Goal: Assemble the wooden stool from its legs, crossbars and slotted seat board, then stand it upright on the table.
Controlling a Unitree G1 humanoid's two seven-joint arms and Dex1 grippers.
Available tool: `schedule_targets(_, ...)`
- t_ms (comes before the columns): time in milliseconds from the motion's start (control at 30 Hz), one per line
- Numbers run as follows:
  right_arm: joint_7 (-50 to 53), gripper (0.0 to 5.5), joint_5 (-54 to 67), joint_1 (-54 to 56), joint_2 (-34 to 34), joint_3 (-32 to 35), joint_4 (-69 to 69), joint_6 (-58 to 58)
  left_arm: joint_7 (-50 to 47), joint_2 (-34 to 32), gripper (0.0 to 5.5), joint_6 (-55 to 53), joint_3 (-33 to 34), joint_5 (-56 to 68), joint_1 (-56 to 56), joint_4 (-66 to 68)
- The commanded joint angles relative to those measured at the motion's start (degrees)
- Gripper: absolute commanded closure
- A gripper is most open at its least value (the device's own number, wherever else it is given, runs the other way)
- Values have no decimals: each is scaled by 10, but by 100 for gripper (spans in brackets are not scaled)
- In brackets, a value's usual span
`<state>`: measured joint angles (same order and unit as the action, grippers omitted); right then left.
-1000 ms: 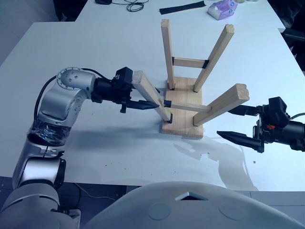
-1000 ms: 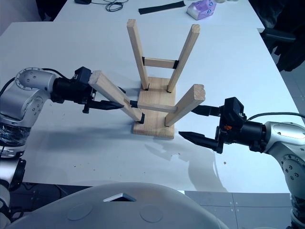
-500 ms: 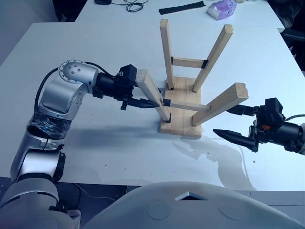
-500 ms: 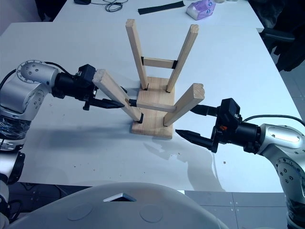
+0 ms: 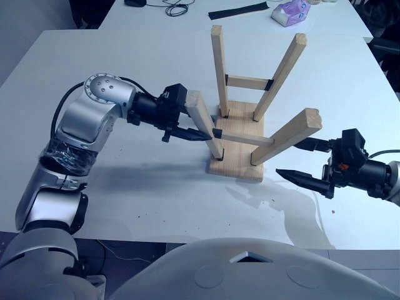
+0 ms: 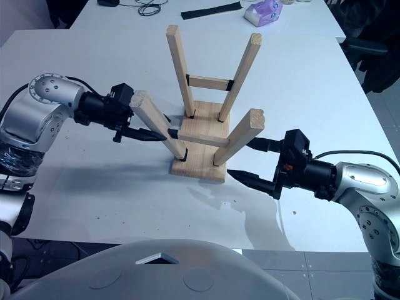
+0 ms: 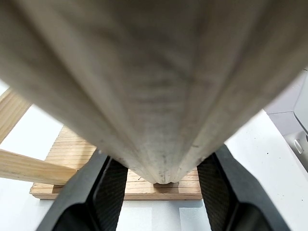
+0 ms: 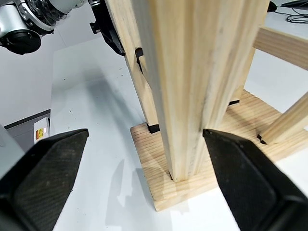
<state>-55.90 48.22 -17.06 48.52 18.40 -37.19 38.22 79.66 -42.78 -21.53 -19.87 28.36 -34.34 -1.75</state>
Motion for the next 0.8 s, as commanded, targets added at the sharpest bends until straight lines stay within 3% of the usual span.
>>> schedule_targets(33, -2, 113, 7, 38, 1, -24, -10, -5, 16, 0, 331, -19, -80, -80, 30, 8)
schedule_targets(367, 3, 113, 7, 61, -4, -51, -17, -1, -20, 33, 331, -35, -138, -124, 23, 15)
schedule_targets(800, 8, 113, 21, 75, -4, -67, -25, 4, -63, 43, 331, -34, -165, -145, 64, 31)
